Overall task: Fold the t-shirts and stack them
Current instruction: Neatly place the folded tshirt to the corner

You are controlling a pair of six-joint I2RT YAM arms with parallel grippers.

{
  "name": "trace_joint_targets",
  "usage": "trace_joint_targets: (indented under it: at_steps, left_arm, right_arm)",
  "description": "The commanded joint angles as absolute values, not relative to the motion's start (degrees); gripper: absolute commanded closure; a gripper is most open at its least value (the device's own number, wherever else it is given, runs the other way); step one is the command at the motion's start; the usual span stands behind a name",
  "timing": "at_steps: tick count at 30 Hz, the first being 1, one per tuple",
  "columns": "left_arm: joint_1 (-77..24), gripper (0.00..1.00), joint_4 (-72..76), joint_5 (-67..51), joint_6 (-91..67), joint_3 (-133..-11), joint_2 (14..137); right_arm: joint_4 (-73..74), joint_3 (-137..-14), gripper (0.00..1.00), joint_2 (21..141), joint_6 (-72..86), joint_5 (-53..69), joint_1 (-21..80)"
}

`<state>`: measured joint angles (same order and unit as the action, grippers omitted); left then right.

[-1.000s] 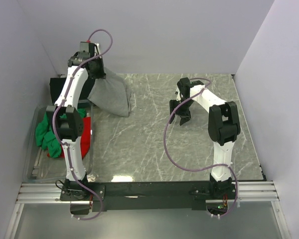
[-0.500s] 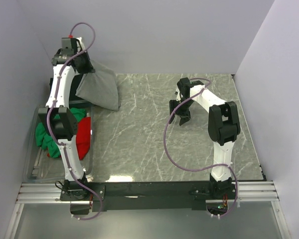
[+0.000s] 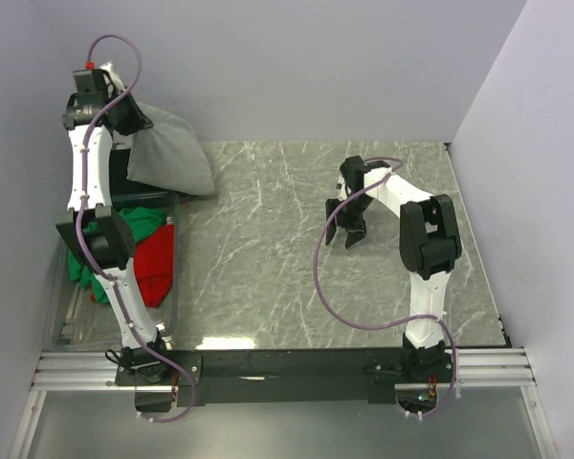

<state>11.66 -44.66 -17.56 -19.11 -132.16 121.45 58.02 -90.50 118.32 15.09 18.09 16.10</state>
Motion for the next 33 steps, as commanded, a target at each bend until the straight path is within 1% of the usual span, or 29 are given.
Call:
trace_joint_targets:
  at_steps: [1,10,17,29,33]
  left_arm:
    - [15.0,1.00,-38.8,-21.4,-21.1,-135.4,117.9]
    - [19.9,1.00,-36.3,-25.4,-22.9,-133.7,118.7]
    - [22.7,1.00,-35.3,-27.0,-23.2,-131.7,122.2]
    - [24.7,1.00,-33.6,-26.2,-22.6,-130.4,129.7]
    - [24.8,1.00,-32.3,-24.1,-22.3,-131.0,131.4]
  right_arm:
    - [57.4,-90.5,0.34,115.7,15.0,18.6,15.8]
    - [56.4,-89.6,0.34,115.7,15.8,20.0,15.8]
    - [56.5,-89.2,0.34,115.2,15.7,20.2,15.9]
    - [57.5,-88.2,0.34,113.4,15.7,20.0,15.8]
    - [58.0,-87.8,0.34,112.6,16.0,19.8,15.8]
